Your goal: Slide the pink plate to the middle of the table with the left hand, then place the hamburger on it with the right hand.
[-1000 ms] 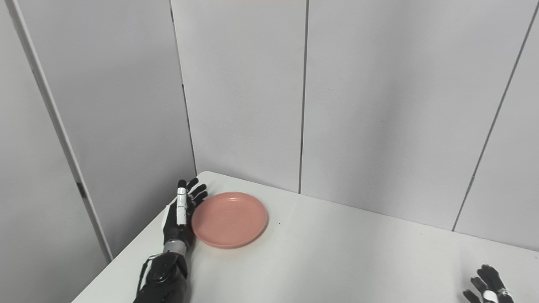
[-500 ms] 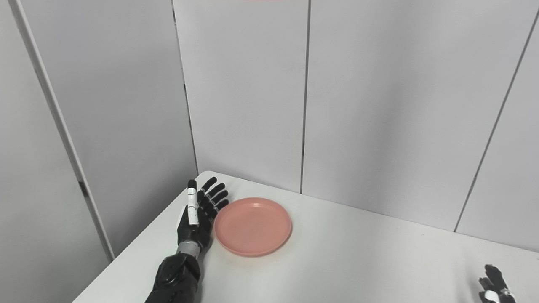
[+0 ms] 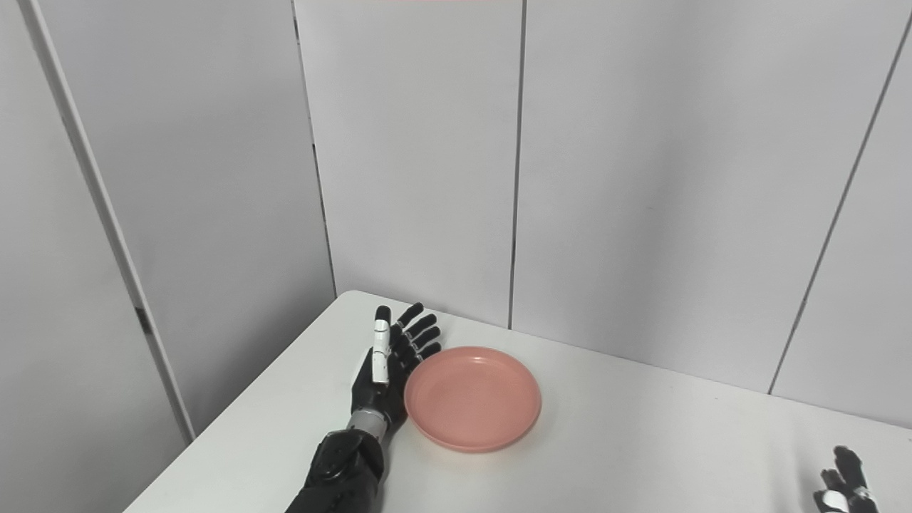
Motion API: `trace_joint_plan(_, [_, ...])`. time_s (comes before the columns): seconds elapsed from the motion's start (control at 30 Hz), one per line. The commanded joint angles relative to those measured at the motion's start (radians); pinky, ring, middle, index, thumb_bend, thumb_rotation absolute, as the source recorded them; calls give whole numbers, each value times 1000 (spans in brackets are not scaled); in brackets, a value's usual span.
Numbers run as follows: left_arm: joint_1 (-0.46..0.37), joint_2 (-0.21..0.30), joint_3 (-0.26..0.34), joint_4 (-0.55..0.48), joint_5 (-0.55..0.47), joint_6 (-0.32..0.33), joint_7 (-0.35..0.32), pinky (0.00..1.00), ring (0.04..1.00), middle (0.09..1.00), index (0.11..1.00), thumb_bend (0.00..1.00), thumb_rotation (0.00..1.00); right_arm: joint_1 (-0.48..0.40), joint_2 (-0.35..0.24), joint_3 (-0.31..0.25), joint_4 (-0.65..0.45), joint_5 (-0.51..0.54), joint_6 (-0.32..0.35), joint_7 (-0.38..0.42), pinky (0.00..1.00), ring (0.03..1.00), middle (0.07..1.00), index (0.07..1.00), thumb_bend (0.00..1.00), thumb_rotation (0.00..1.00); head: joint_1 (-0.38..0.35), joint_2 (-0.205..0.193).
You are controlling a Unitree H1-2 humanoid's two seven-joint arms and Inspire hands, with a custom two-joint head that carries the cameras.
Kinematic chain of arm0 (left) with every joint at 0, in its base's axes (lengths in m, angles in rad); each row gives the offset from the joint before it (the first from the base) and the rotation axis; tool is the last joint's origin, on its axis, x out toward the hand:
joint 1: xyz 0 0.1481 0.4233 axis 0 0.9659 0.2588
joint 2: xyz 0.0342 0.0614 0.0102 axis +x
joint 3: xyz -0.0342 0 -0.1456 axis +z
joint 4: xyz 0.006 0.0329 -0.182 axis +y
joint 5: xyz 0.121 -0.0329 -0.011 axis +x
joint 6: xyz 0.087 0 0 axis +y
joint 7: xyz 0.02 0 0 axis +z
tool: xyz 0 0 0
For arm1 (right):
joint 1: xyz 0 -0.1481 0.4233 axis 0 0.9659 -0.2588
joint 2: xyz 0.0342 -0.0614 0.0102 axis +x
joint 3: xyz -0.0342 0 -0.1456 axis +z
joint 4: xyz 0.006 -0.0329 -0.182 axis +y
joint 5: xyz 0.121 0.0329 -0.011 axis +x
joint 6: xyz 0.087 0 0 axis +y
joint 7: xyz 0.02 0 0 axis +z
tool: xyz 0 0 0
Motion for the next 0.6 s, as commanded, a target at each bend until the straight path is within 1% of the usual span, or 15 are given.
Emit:
trace_joint_plan(0.0, [40,-42,-12,43,6,9,0,853,860,841,842,806,981,-20,0,2,-38,5,-7,6,1000,1000,1000,952,535,776,-2,1])
trace_joint_plan(0.17, [40,-57,-22,30,17,16,2,872,872,850,853,804,984,-24,5,2,-27,-4,-17,-2,1000,1000,1000,969,523,774,-28,8])
trace_joint_plan(0.2, [44,-60,-27,20,20,17,2,876,876,853,856,803,985,-24,7,3,-28,-9,-20,-5,1000,1000,1000,973,523,775,-47,14])
trace_joint_plan(0.23, [47,-62,-31,13,22,19,2,870,874,852,855,798,981,-24,8,4,-29,-13,-22,-8,1000,998,1000,974,518,776,-51,15])
trace_joint_plan(0.27, [52,-66,-36,2,25,19,1,866,872,851,854,795,978,-21,8,8,-42,-15,-10,-7,1000,996,999,974,515,777,-74,23])
trace_joint_plan(0.3, [55,-69,-39,-5,28,19,1,865,868,847,851,793,975,-19,7,11,-52,-16,0,-6,1000,998,1000,987,516,791,-74,23])
trace_joint_plan(0.43, [77,-85,-60,-40,46,19,-1,874,869,845,851,812,979,-10,10,20,-72,-35,-3,-10,1000,1000,1000,1000,538,840,-152,46])
trace_joint_plan(0.47, [82,-89,-65,-45,49,19,-2,875,869,846,851,813,980,-7,10,22,-78,-34,1,-9,1000,1000,1000,1000,537,843,-152,46])
trace_joint_plan(0.5, [86,-92,-69,-50,50,19,-4,872,867,844,849,822,976,-6,14,21,-84,-19,9,-7,1000,1000,1000,1000,536,856,-179,55])
trace_joint_plan(0.53, [89,-97,-72,-54,48,19,-8,870,867,845,847,825,971,-5,19,18,-92,-4,25,-9,1000,1000,1000,1000,526,850,-184,57])
trace_joint_plan(0.57, [94,-102,-76,-64,46,25,-15,868,866,845,843,825,967,-5,21,18,-100,4,39,-9,1000,1000,1000,1000,517,839,-207,65])
